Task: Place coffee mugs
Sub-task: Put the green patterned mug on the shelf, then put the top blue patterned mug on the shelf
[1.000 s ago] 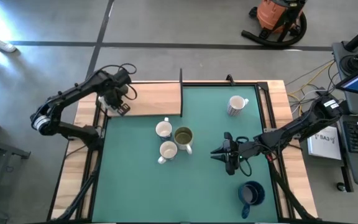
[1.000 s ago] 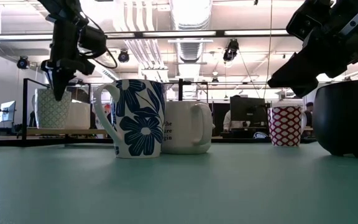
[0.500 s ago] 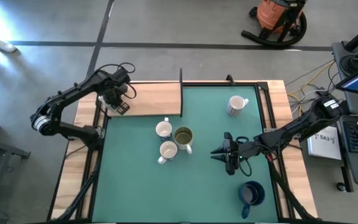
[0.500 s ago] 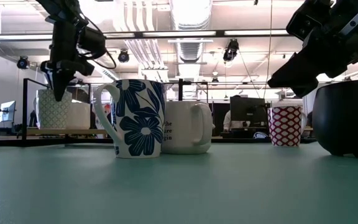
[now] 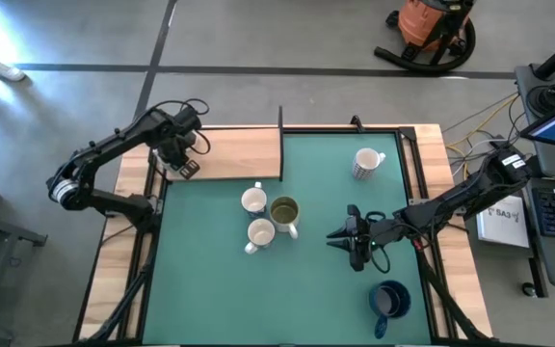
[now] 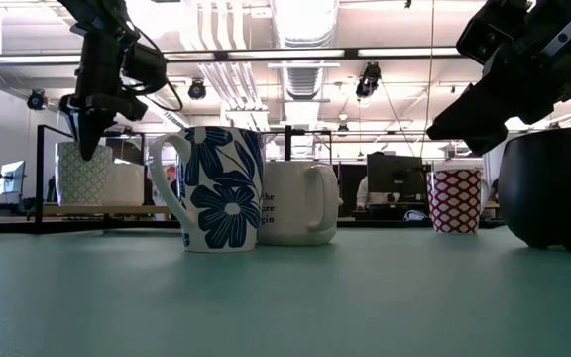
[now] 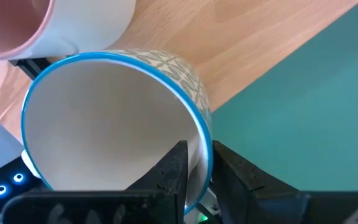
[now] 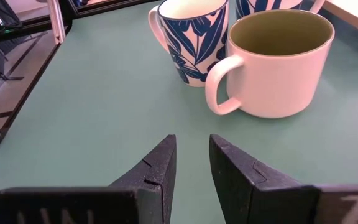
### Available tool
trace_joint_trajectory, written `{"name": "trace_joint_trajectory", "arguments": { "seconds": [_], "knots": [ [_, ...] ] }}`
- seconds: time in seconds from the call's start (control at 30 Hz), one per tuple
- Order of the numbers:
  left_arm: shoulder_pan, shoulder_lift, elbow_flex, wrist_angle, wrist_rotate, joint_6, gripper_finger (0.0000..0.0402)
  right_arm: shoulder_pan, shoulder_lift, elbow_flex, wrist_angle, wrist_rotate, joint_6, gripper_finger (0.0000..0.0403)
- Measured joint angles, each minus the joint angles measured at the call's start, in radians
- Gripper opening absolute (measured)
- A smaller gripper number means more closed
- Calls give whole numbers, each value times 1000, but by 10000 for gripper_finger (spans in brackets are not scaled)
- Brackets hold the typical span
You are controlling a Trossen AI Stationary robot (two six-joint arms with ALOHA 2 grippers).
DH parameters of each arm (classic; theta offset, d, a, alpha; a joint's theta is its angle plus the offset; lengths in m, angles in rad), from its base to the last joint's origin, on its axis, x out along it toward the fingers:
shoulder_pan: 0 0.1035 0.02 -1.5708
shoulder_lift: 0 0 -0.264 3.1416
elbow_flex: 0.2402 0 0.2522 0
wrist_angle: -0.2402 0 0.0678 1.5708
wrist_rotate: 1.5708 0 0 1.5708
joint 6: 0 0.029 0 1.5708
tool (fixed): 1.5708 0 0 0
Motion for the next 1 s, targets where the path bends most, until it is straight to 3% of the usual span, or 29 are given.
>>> {"name": "trace_joint_trajectory", "arguments": {
  "seconds": [0.33, 0.67, 1.0],
  "knots": [
    [0, -31, 1, 4, -5, -11, 49, 0, 0, 0, 0, 0, 0, 86],
    [-10, -162, 1, 4, 33, -35, 49, 0, 0, 0, 0, 0, 0, 86],
    [-204, -207, 2, 139, 74, -81, 49, 0, 0, 0, 0, 0, 0, 86]
  ]
}}
